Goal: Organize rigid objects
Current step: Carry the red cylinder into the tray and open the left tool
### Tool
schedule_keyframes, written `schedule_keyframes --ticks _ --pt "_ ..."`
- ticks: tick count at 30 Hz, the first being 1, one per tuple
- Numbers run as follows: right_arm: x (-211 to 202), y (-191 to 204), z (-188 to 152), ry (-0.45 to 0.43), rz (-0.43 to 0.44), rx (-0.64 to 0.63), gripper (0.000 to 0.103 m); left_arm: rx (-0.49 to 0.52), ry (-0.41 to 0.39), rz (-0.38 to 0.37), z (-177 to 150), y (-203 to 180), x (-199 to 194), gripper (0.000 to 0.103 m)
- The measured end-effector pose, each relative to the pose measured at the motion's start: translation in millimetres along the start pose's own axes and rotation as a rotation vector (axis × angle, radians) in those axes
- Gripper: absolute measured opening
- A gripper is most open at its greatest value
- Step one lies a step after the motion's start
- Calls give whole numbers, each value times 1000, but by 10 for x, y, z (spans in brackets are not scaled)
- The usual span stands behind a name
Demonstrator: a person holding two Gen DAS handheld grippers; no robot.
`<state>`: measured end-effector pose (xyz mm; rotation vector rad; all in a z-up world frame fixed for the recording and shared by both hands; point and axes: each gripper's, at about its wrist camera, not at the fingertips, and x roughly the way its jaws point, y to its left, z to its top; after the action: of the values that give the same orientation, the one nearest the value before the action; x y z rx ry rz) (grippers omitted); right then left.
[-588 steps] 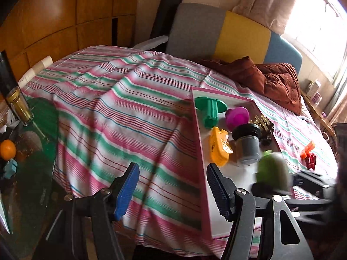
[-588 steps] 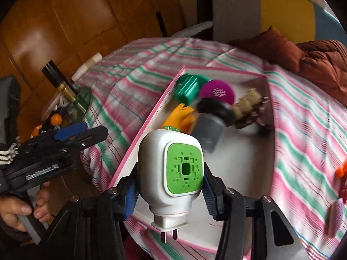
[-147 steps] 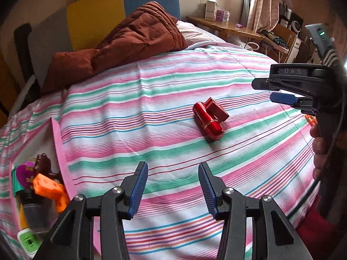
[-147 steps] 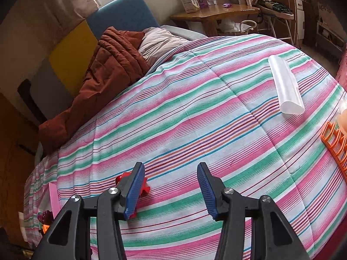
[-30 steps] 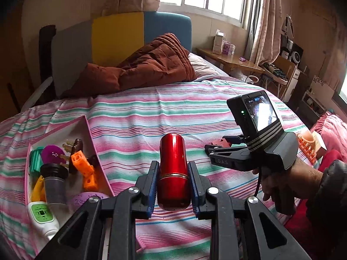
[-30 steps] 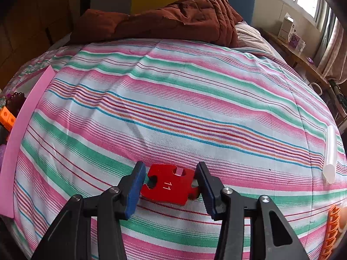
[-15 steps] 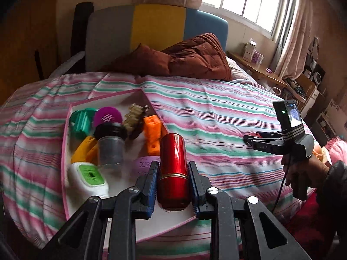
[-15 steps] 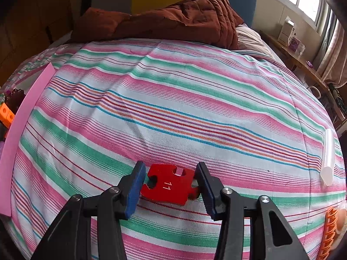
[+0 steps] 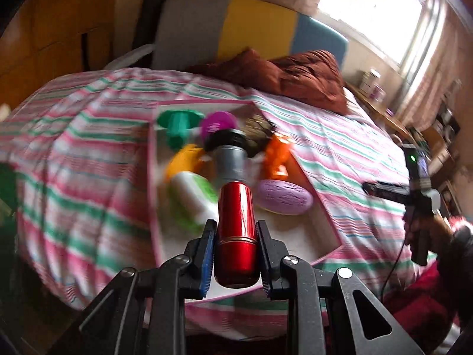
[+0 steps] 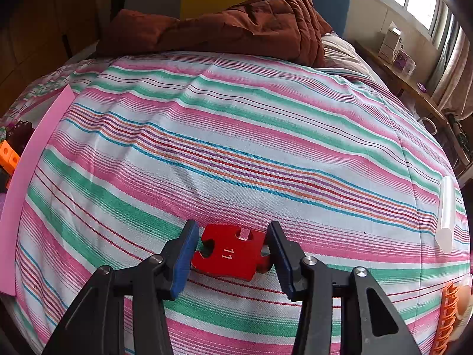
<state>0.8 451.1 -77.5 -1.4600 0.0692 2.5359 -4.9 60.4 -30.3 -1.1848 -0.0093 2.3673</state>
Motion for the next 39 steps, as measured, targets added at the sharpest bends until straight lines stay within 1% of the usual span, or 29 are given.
schedule_keyframes --ticks 1,3,4,5,7,9,12,16,23,33,37,39 --pt "-1 1 -2 0 -1 -1 48 14 2 -8 15 -55 34 26" --pt "-4 3 -2 1 -3 -1 48 48 10 -49 56 -159 107 26" --pt "-3 2 -1 2 -3 -2 48 66 8 -42 72 -205 143 26" --pt "-3 -2 -1 2 -3 -2 48 86 23 -39 83 -247 201 26" --pt "-4 4 -1 2 -3 -2 48 96 47 -41 102 -276 306 26" --pt "-5 7 -2 2 -3 -1 48 108 84 -27 84 -271 410 26" --pt "-7 11 -4 3 -4 -2 48 113 104 25 28 -182 500 26" --pt "-6 -2 -5 4 -3 -6 48 77 126 69 -24 -10 549 27" --pt "-6 -6 -9 3 -2 -4 48 44 113 60 -33 60 473 27" --pt "-17 13 -9 1 -15 -14 48 74 66 63 -12 -44 272 27" --pt "-21 16 -3 1 -18 -16 48 61 55 101 24 -26 187 27" --pt "-23 25 0 2 -22 -16 48 50 42 134 66 -10 122 27"
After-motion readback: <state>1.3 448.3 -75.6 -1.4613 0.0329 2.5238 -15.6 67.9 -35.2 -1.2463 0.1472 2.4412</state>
